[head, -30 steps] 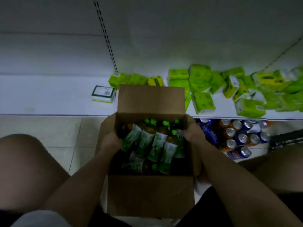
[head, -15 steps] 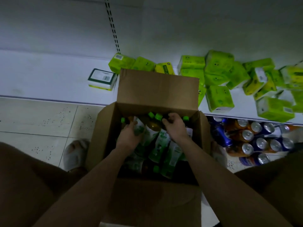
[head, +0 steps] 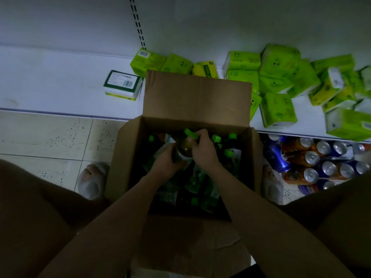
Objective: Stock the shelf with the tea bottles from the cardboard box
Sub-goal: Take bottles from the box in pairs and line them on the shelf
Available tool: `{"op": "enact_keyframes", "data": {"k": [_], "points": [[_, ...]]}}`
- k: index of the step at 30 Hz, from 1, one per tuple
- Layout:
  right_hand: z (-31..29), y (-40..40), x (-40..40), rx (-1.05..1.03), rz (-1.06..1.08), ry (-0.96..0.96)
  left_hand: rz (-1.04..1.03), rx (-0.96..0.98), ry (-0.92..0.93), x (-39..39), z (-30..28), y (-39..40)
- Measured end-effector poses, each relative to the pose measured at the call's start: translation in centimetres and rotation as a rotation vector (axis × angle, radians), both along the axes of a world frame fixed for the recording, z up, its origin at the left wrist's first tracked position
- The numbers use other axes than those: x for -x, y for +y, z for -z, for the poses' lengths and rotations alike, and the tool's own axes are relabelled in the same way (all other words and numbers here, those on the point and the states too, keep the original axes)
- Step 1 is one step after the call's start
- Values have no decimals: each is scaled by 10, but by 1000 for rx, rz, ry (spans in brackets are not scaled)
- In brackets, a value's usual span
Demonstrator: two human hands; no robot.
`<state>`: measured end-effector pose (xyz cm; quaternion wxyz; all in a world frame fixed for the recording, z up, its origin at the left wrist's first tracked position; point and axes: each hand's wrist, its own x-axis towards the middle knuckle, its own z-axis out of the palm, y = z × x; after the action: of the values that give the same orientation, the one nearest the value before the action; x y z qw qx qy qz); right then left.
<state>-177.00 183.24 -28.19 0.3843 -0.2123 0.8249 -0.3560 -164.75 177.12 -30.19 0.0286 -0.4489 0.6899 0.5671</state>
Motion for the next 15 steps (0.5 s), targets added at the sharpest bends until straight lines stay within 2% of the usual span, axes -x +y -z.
{"op": "enact_keyframes", "data": {"k": [4, 10, 13, 15], "points": [[-2, 8, -13, 72, -63, 24, -84, -59, 52, 0, -5, 8], [-8, 40, -5, 136, 119, -41, -57, 11, 31, 2, -1, 24], [-14, 66, 9, 128, 245, 82, -34, 26, 33, 8, -2, 31], [-13, 87, 21, 31, 329, 201, -35, 16, 63, 7, -3, 30]]}}
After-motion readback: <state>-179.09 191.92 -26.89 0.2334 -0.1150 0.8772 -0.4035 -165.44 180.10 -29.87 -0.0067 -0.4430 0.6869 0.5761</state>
